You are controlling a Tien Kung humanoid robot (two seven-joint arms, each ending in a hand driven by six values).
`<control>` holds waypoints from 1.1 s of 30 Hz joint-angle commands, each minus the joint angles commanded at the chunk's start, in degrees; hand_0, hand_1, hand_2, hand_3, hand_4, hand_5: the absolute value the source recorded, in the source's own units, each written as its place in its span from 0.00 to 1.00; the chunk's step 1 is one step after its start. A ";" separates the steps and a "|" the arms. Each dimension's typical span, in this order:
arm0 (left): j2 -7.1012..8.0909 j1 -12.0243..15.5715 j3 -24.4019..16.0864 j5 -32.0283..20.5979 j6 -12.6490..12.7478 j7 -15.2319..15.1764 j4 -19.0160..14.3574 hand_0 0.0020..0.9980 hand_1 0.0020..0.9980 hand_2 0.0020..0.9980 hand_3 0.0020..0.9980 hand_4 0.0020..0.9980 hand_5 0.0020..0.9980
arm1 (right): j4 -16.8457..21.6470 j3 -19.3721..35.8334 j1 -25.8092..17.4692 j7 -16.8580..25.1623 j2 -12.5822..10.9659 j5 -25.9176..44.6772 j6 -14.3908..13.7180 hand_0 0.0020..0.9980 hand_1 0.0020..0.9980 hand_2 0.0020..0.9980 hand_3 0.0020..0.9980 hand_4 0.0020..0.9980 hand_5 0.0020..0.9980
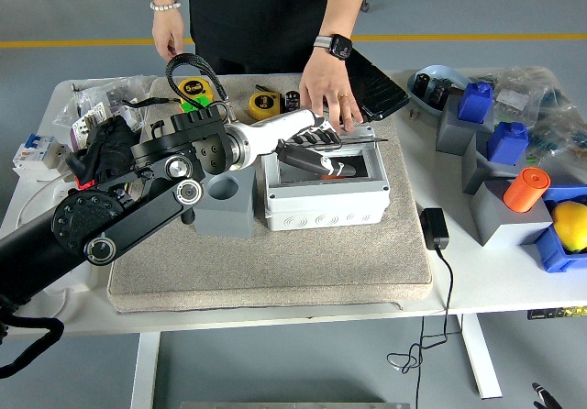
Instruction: Fetch the battery,place it into the box,close the lid of the box
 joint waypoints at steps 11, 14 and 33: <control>-0.12 0.75 0.89 -0.74 -0.21 0.16 -0.11 0.76 0.78 0.77 0.77 0.98 0.64 | 0.00 -0.11 -0.04 0.01 0.01 -0.02 -0.04 0.66 0.64 0.65 0.54 0.89 0.45; -0.10 0.91 0.64 -1.00 -0.16 0.03 -0.61 0.76 0.78 0.77 0.77 0.98 0.64 | -0.01 -0.02 -0.04 0.01 0.04 -0.07 -0.06 0.66 0.64 0.65 0.54 0.89 0.45; 2.05 9.22 -9.29 -21.54 15.28 -21.61 -1.59 0.69 0.70 0.67 0.73 0.97 0.60 | -0.12 0.11 -0.19 0.09 0.18 0.07 -0.02 0.66 0.64 0.65 0.54 0.88 0.45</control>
